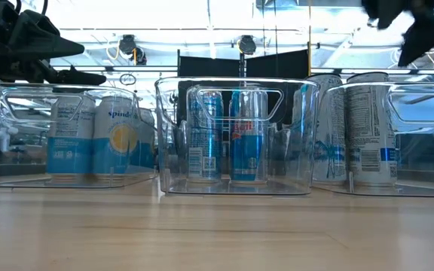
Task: Sort soda cans
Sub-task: Return to Home Position
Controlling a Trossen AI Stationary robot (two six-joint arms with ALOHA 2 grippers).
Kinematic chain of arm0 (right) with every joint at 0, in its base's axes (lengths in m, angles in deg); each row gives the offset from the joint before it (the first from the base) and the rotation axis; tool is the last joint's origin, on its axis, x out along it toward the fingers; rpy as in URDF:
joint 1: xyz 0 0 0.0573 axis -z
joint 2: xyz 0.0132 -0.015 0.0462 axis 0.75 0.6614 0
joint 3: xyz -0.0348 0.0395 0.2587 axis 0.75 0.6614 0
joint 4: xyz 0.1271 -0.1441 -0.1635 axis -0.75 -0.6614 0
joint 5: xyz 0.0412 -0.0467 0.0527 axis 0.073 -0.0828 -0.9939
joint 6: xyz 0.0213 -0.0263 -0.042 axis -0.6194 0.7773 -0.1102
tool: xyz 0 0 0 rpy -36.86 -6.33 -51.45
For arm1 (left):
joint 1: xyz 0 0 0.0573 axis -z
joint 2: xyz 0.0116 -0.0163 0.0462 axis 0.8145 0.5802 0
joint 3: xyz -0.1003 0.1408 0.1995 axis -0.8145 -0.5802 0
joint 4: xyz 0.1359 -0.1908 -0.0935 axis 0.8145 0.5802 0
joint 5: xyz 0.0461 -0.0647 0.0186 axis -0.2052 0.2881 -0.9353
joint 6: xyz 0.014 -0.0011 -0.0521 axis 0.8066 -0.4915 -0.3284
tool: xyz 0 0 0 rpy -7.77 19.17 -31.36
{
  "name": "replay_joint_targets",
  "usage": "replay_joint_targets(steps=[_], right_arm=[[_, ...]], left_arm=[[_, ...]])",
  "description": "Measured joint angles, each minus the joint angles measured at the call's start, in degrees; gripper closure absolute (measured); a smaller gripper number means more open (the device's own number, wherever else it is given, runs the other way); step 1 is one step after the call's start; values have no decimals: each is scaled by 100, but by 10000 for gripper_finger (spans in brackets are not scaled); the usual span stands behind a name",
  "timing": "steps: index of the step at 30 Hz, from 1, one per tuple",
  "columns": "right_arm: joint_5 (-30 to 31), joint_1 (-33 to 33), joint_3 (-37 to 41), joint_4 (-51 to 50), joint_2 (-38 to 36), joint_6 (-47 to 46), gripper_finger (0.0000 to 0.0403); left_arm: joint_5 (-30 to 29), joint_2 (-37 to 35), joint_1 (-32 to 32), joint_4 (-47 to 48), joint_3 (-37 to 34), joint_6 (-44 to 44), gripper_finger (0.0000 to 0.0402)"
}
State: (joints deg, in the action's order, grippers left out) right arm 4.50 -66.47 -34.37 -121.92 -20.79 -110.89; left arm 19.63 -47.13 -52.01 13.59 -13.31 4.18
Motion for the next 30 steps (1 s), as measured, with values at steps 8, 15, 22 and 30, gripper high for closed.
replay_joint_targets(steps=[8,15,22,30], right_arm=[[753,-1040,-2,-759,-397,1315,44],[2728,-1014,425,132,-412,2479,44],[2315,-143,1586,2994,-1022,4893,44],[564,1078,2167,4594,-1611,6872,44]], left_arm=[[0,2,-2,0,0,-2,12],[1,1,0,0,0,-1,12],[2,2,-1,0,0,0,12],[2,0,-1,0,0,0,12]])
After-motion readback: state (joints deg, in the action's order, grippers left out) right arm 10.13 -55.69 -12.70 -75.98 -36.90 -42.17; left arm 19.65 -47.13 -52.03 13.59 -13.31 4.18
